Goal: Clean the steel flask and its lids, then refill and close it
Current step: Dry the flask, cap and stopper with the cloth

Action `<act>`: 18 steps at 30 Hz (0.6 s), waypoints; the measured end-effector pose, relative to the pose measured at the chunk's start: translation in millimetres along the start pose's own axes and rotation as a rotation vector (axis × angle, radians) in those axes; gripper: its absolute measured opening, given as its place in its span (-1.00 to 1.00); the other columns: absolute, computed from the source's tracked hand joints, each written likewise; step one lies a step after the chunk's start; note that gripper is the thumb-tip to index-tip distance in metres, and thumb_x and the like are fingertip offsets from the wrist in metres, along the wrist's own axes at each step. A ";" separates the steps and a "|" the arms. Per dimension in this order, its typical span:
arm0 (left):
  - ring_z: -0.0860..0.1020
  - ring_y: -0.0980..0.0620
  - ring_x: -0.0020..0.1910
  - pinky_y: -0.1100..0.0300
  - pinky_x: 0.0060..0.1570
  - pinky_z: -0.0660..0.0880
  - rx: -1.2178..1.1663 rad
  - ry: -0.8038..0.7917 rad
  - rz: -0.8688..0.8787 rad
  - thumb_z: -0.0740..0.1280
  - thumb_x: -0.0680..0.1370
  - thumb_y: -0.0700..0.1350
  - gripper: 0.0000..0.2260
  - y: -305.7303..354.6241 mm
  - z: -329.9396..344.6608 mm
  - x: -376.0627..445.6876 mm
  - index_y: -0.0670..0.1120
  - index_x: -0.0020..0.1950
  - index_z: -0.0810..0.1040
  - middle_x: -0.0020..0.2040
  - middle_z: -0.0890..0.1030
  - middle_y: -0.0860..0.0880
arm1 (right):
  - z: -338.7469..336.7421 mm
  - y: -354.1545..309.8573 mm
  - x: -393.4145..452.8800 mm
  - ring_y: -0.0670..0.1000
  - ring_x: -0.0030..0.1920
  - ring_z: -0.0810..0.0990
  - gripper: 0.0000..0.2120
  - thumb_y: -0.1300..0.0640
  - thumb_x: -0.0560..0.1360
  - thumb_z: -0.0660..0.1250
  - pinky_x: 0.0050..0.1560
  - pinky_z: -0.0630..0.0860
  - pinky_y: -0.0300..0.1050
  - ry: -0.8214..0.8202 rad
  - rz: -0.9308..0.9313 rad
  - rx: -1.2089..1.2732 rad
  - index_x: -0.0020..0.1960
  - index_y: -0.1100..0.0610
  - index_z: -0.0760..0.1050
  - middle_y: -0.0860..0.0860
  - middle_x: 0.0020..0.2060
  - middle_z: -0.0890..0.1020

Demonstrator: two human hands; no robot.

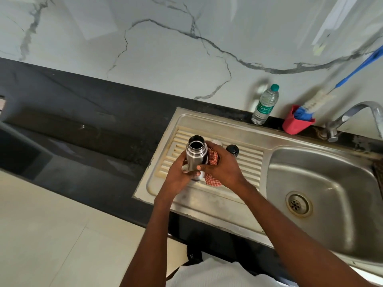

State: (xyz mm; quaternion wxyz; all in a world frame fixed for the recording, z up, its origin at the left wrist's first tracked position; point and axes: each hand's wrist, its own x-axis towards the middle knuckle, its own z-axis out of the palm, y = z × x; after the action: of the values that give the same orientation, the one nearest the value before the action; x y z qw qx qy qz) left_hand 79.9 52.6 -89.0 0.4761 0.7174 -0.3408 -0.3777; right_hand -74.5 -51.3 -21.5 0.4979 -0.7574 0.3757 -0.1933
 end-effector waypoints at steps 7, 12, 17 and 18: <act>0.44 0.02 0.47 -0.03 0.46 0.43 0.086 0.217 -0.046 0.48 0.45 -0.38 -0.23 5.2 18.3 -22.3 0.01 0.59 0.32 0.49 0.48 0.01 | -39.7 19.3 -26.1 0.02 -0.04 0.73 -0.59 0.38 0.46 0.46 -0.02 0.68 -0.03 0.153 0.317 0.505 0.21 0.01 0.60 0.03 -0.03 0.74; 0.56 -0.11 -0.01 0.02 0.03 0.56 -0.041 0.896 -0.007 0.27 0.37 -0.49 -0.62 61.8 98.3 -87.5 -0.07 0.01 0.50 -0.03 0.57 -0.04 | -78.1 43.5 -41.0 0.23 -0.05 0.72 -0.82 0.33 0.47 0.47 -0.01 0.68 0.23 0.258 0.501 0.865 0.07 0.22 0.64 0.19 -0.11 0.73; 0.62 0.04 0.06 0.25 0.03 0.55 0.134 0.509 0.330 0.28 0.43 -0.48 -0.63 101.1 153.7 -75.0 -0.10 0.07 0.60 0.04 0.63 0.00 | -112.9 63.6 -47.3 0.24 -0.06 0.72 -0.71 0.32 0.46 0.43 -0.12 0.68 0.12 0.313 0.529 1.002 0.18 0.30 0.62 0.24 -0.02 0.71; 0.62 0.03 0.11 0.24 0.10 0.55 0.185 0.477 0.326 0.28 0.44 -0.49 -0.61 105.8 157.8 -61.7 -0.12 0.13 0.62 0.09 0.63 -0.01 | -118.7 65.5 -48.5 0.20 -0.09 0.71 -0.69 0.32 0.46 0.42 -0.18 0.67 0.04 0.319 0.526 1.028 0.20 0.31 0.62 0.25 0.00 0.70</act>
State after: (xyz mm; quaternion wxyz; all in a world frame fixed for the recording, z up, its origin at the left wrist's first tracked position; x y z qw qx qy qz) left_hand -100.2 4.5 -17.4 0.5298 0.7619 -0.3628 -0.0844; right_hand -209.5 -101.3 -25.5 0.7692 -0.2624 0.4790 -0.3316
